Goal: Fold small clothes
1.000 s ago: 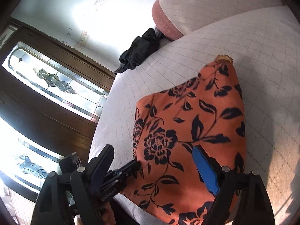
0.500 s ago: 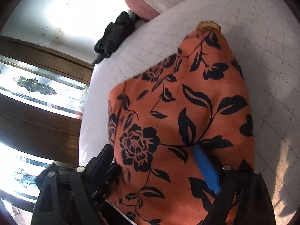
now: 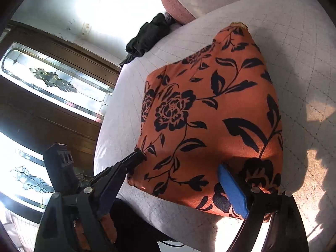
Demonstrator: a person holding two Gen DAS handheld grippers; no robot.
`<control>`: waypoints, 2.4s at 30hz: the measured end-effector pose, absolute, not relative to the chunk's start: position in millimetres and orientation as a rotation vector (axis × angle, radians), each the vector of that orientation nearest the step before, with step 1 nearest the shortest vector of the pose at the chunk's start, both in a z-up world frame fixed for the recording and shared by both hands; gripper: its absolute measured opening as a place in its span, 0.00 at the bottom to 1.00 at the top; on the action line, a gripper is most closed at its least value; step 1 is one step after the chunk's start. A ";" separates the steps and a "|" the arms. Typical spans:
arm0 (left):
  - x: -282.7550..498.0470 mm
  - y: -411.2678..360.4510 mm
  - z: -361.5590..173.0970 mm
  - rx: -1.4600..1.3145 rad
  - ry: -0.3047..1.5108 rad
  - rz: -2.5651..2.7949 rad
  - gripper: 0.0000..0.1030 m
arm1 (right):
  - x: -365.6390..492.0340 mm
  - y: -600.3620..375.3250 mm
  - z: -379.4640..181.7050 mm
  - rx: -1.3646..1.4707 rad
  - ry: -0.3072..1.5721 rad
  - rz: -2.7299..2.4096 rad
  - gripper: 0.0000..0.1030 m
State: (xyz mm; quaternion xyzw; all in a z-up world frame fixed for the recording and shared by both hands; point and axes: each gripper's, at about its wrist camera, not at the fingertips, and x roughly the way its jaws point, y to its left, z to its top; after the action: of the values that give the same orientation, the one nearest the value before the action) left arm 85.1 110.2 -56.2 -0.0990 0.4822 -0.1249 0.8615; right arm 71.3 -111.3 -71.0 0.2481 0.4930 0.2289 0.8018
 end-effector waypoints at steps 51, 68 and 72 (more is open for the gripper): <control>149.7 100.2 27.8 -0.380 0.776 -0.526 0.23 | 131.4 -158.7 30.9 0.316 0.843 0.449 0.35; 185.9 40.8 10.8 -0.347 0.819 -0.539 0.23 | 135.3 -160.4 3.0 0.337 0.850 0.411 0.35; 190.3 33.9 -6.8 -0.347 0.849 -0.533 0.23 | 147.2 -174.1 -18.1 0.379 0.877 0.397 0.35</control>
State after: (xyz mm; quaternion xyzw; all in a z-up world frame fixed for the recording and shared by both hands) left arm 190.3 33.9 -6.8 -0.1654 0.4047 -0.2542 0.8627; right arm 147.2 -174.1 -18.1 0.1810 0.4192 0.1899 0.8691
